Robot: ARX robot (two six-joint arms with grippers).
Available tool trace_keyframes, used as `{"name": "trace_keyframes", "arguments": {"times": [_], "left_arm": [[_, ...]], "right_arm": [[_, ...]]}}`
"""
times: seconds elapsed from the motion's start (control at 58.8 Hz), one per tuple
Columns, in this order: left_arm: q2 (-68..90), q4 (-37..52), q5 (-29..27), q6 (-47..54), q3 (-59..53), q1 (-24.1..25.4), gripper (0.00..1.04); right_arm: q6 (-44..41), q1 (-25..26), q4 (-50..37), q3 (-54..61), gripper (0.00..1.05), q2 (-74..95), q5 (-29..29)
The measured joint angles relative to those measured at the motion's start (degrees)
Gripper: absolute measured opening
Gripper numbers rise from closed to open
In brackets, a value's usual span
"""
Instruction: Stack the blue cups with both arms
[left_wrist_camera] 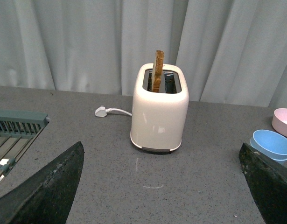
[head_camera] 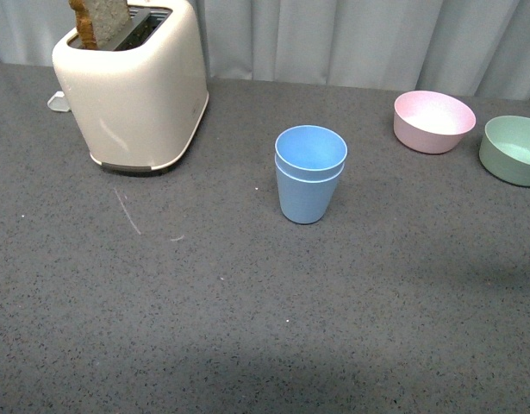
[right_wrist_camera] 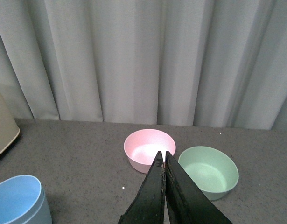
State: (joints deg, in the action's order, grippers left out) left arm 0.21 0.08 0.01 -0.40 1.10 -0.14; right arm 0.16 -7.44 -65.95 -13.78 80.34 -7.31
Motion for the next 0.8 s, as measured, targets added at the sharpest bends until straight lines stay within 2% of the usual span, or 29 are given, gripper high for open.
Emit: {"name": "trace_keyframes", "arguments": {"times": [0.323, 0.374, 0.442, 0.459, 0.68, 0.799], "left_arm": [[0.00, 0.00, 0.00, 0.00, 0.00, -0.02, 0.98], [0.00, 0.00, 0.00, 0.00, 0.00, 0.00, 0.98], [0.00, 0.00, 0.00, 0.00, 0.00, 0.00, 0.98], [0.00, 0.00, 0.00, 0.00, 0.00, 0.00, 0.98], [0.00, 0.00, 0.00, 0.00, 0.00, 0.00, 0.98], [0.00, 0.00, 0.00, 0.00, 0.00, 0.00, 0.98]], "right_arm": [[0.00, 3.15, 7.56, 8.00, 0.01, -15.10, 3.21], [-0.02, 5.18, 9.22, 8.90, 0.01, -17.55, 6.32], [0.00, 6.62, 11.23, 9.70, 0.01, -20.48, 6.86], [0.00, 7.30, 19.17, 12.00, 0.01, -30.86, 7.19], [0.00, 7.30, 27.63, 13.20, 0.01, -40.76, 7.21], [0.00, 7.30, 36.24, 13.60, 0.01, -50.31, 7.21]]}}
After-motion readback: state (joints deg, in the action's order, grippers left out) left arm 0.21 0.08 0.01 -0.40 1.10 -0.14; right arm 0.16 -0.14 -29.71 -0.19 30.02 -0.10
